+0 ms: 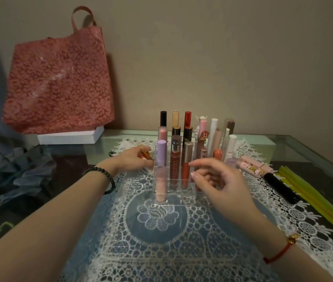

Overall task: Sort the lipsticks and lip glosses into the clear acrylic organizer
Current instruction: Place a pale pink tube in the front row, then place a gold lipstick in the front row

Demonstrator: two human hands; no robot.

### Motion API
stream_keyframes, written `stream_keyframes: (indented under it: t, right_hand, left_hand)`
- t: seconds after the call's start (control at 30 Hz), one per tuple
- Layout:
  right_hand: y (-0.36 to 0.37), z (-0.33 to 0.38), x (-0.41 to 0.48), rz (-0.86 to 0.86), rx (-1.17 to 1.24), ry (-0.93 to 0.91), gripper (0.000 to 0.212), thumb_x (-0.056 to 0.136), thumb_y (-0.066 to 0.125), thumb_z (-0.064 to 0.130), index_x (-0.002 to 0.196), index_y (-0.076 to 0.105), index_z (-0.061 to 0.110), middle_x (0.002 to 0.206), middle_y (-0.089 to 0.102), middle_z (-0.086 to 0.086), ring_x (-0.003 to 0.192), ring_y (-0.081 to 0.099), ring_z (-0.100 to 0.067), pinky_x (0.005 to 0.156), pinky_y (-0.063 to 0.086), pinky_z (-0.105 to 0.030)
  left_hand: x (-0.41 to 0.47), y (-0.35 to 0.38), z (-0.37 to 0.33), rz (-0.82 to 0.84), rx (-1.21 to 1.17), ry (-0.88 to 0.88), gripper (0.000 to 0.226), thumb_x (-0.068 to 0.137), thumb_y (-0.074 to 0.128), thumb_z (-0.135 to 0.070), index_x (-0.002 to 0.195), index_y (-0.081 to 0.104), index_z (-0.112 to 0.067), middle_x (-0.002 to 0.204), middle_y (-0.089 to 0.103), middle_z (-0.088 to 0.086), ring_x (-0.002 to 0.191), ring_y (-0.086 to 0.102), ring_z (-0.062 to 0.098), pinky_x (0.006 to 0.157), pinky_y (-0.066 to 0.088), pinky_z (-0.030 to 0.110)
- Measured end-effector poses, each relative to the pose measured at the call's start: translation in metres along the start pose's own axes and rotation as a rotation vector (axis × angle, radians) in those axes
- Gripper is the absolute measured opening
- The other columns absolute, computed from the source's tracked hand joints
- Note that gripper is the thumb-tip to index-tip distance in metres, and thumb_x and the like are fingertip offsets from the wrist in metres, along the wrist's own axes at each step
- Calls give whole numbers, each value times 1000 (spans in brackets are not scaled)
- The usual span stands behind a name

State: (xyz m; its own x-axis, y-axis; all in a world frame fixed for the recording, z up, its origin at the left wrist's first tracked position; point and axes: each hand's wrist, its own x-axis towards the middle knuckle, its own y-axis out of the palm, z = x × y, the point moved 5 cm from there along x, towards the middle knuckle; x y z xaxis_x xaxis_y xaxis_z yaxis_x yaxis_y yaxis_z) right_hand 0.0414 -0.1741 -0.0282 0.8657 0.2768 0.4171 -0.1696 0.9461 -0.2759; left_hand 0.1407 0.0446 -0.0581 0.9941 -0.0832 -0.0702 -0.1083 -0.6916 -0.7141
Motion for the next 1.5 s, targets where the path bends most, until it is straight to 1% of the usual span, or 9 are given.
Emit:
stream_keyframes:
  t: [0.33,0.5,0.6,0.67,0.8,0.97,1.17,1.37,1.5]
  right_hand:
    - [0,-2,1,-15,-22,-17,23,81,61,7,88,65,29,73,64,-4,63,55,-6,58,46,-13]
    - [0,-2,0,-6,-55,-32,23,82,60,8,88,64,30,74,65,-3,64,56,-7,60,47,-14]
    - [0,-2,0,-8,-67,-44,22,82,60,8,89,64,29,73,65,-1,64,55,-5,60,47,-13]
    - [0,-4,0,-6,-74,-44,22,82,60,8,89,64,29,73,65,0,65,56,-7,61,48,-15]
    - [2,-9,1,-4,-82,-28,23,82,59,10,89,63,32,73,65,1,68,59,-13,62,50,-18]
    - [5,-10,0,5,-81,-48,23,80,58,15,89,62,36,73,64,3,68,59,-10,63,51,-20]
    - [9,0,-1,-9,-32,-80,26,78,58,14,88,61,38,78,62,13,71,57,-3,65,51,-17]
    - [19,22,-5,15,-6,-170,32,75,60,15,95,57,39,84,62,15,75,57,-2,68,49,-14]
    - [26,31,-6,52,49,-205,35,73,61,19,98,56,43,91,62,15,77,58,-7,72,53,-22]
  left_hand:
    - [-1,-4,3,8,-36,-3,39,79,64,-25,115,53,-15,106,60,6,95,57,16,84,44,26]
    - [-6,-13,11,-148,-138,44,22,80,64,-27,99,60,-14,84,66,-3,68,61,2,56,47,11]
    - [-6,-15,17,-228,-169,68,19,80,65,-26,92,64,-12,85,69,3,79,65,15,74,53,25]
    - [-8,-18,21,-307,-200,69,15,78,67,-23,90,65,-14,88,69,6,82,65,17,76,52,27]
    - [-15,-28,20,-469,-528,121,17,76,67,-6,87,65,-19,92,65,5,68,63,4,59,48,11]
    - [-28,-39,6,-610,-774,226,28,76,65,-1,100,61,-13,90,61,-1,84,59,9,67,48,13]
    - [-70,-62,-29,-754,-981,476,30,76,63,3,94,61,-22,85,67,-8,87,62,7,80,49,21]
    - [-117,-42,-66,-642,-1007,630,34,64,72,-16,96,61,-23,90,70,-6,92,62,8,80,47,19]
    - [-135,-12,-87,-549,-943,682,34,62,70,-13,93,62,-24,90,70,-6,90,64,7,76,48,15]
